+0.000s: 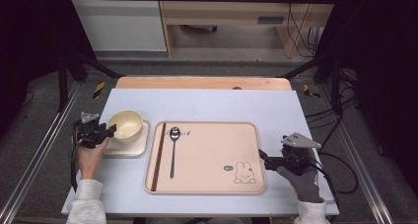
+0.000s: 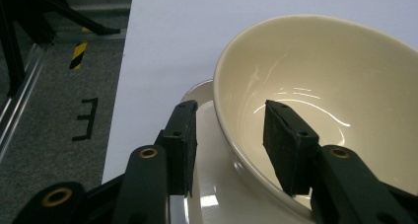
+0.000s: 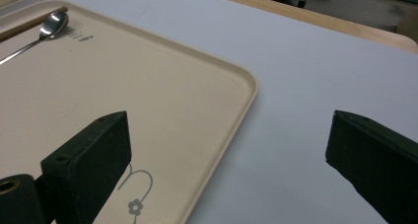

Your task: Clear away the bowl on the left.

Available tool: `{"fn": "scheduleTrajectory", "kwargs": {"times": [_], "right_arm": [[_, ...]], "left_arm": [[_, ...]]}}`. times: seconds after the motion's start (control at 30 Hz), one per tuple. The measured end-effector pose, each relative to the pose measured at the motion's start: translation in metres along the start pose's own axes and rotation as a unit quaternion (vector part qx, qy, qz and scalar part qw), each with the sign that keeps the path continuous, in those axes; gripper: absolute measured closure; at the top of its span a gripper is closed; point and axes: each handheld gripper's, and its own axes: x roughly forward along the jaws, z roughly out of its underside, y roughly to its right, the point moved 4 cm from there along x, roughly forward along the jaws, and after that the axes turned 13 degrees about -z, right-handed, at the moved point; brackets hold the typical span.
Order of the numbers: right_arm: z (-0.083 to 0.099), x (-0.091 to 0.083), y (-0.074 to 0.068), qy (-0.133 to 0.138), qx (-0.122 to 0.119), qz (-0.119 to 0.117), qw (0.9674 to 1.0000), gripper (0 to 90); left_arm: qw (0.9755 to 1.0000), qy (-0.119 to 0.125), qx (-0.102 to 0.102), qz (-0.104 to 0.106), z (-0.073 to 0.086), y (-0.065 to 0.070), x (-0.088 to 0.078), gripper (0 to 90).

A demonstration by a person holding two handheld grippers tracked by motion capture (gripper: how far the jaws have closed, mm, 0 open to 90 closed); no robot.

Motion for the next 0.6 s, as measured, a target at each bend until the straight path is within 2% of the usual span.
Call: {"fn": "scheduleTrajectory", "kwargs": {"times": [0.2, 0.37, 0.6], "right_arm": [[0.0, -0.001, 0.0, 0.001, 0.001, 0.0, 1.0, 3.7], [0.0, -0.001, 0.001, 0.002, -0.001, 0.0, 1.0, 3.7], [0.0, -0.001, 0.0, 0.001, 0.001, -0.001, 1.0, 3.6]], "left_arm": [[0.9999, -0.011, -0.006, -0.003, 0.0, 0.003, 0.008, 62.0], [0.9997, -0.021, -0.014, 0.007, 0.0, 0.007, 0.016, 66.8], [0.9988, -0.024, -0.04, 0.013, -0.001, 0.003, 0.018, 74.9]]}}
